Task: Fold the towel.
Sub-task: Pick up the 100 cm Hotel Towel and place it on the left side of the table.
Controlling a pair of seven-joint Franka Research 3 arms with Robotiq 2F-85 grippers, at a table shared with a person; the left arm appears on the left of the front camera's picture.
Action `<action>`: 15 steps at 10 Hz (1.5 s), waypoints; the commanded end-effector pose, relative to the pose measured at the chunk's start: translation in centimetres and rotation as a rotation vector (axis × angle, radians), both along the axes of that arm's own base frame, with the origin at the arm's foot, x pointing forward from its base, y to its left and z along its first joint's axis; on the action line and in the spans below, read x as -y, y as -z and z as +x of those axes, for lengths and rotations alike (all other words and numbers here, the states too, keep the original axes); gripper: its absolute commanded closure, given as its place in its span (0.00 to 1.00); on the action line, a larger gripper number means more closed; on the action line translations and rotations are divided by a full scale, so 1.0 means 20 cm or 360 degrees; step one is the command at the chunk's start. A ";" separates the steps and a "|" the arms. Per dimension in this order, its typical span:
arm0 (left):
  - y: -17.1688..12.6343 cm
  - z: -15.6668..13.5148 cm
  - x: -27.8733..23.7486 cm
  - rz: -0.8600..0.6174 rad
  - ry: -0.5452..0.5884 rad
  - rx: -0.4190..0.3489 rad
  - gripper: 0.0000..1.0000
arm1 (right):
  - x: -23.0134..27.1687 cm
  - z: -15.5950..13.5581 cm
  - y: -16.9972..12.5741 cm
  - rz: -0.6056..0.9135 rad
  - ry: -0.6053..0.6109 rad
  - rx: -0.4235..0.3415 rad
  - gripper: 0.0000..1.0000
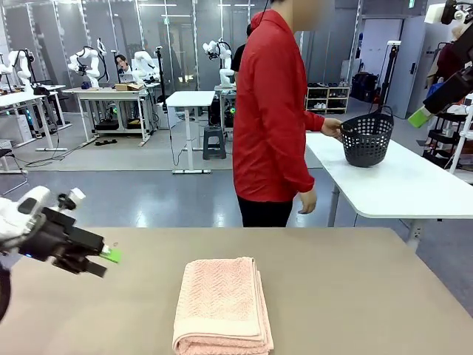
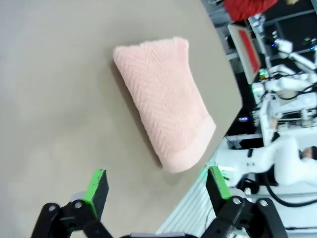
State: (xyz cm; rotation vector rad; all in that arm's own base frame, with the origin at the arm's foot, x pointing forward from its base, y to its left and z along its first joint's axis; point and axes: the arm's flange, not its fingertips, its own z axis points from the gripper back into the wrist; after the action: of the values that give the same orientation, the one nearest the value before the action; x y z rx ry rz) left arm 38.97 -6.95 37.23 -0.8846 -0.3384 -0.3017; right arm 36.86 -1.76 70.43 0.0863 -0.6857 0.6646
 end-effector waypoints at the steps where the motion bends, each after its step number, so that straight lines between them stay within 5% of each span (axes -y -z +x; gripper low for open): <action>1: 0.13 -0.02 0.12 -0.0014 -0.0061 0.0051 0.00 | 0.01 0.00 0.00 0.0000 0.0009 0.0000 0.00; 10: 0.56 -0.06 0.62 -0.0245 -0.0200 -0.0190 0.00 | 0.01 0.00 0.00 0.0000 0.0009 0.0000 0.00; 15: 0.60 -0.02 0.79 -0.0291 -0.0210 -0.0264 0.00 | 0.01 0.00 0.00 0.0000 0.0009 0.0000 0.00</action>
State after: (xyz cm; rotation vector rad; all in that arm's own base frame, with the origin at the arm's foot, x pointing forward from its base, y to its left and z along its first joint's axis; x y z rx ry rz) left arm 38.28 -21.36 25.85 -1.0380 -0.2598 -0.0762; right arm 36.87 -1.78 70.42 0.0863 -0.6857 0.6643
